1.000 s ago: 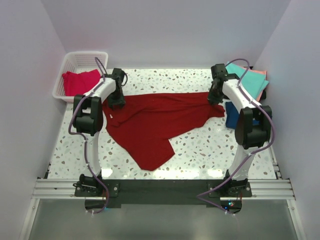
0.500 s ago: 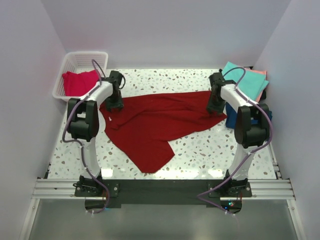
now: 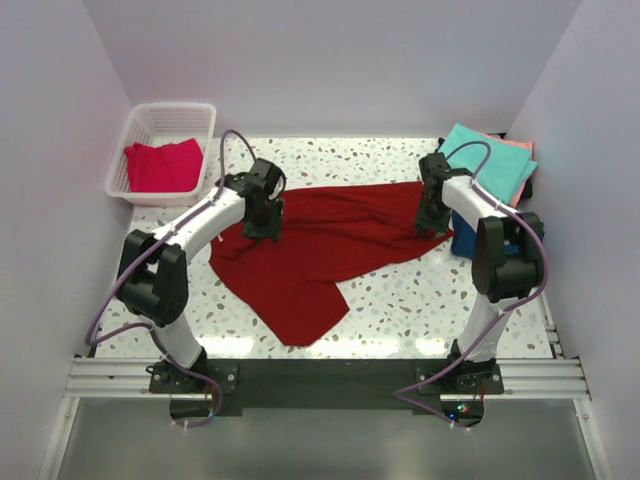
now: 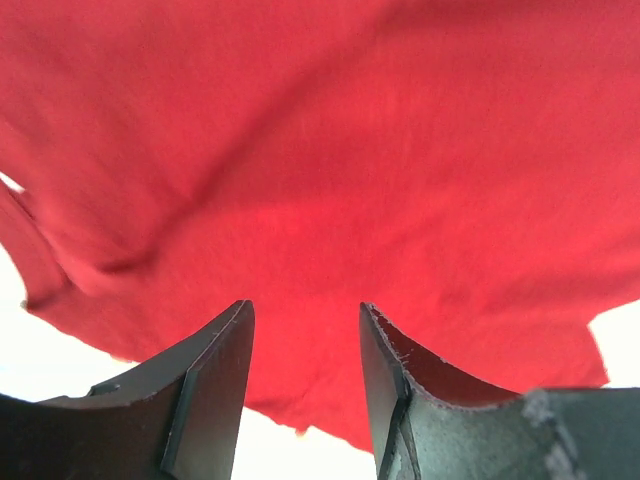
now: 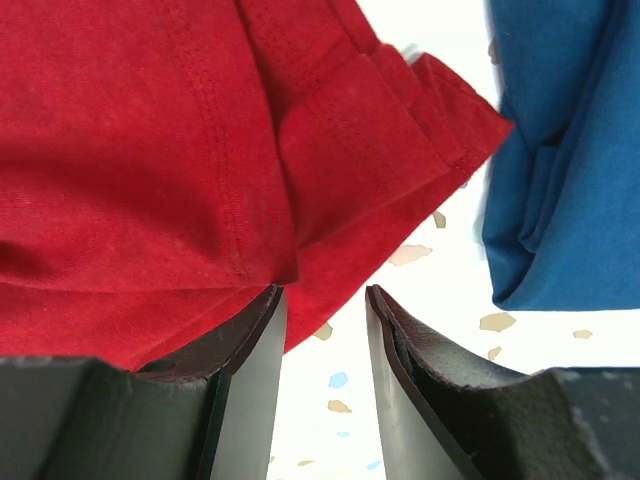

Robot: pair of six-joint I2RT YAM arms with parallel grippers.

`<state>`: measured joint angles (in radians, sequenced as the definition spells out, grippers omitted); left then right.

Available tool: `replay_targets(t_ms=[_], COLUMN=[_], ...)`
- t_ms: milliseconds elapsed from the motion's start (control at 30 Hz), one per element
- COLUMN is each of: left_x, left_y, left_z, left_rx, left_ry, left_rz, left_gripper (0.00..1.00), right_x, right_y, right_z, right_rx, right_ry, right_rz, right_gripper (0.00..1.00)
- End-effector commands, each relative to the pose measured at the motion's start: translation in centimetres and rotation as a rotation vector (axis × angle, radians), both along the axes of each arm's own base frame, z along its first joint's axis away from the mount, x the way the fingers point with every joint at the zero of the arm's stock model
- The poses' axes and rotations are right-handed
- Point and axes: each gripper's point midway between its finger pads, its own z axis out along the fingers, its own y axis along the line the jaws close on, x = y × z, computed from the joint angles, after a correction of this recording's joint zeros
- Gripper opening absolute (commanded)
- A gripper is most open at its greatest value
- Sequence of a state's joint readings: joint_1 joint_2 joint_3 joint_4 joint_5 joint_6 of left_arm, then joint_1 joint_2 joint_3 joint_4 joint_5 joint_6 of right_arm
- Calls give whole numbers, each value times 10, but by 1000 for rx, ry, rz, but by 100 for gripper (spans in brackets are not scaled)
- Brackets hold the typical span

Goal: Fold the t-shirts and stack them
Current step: Fold the tshirt

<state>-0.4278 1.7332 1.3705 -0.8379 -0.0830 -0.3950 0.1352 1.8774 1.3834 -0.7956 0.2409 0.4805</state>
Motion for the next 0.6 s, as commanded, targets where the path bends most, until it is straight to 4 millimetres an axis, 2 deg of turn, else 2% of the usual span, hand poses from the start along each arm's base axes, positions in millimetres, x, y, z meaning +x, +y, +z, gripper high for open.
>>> replay_targets(t_ms=[0, 167, 367, 567], left_x=[-34, -59, -84, -105], left_y=[1, -2, 5, 28], left_z=[-11, -29, -57, -79], left_rx=[-3, -15, 28, 136], left_ry=[91, 168, 274, 364], left_rz=[-86, -133, -108, -55], left_gripper=[51, 51, 50, 49], right_x=[18, 20, 22, 31], right_y=[8, 9, 12, 13], right_z=[10, 7, -3, -2], right_rx=[6, -1, 8, 16], right_ry=[-56, -55, -54, -74], right_rz=[33, 39, 36, 29], right_gripper=[41, 40, 40, 39])
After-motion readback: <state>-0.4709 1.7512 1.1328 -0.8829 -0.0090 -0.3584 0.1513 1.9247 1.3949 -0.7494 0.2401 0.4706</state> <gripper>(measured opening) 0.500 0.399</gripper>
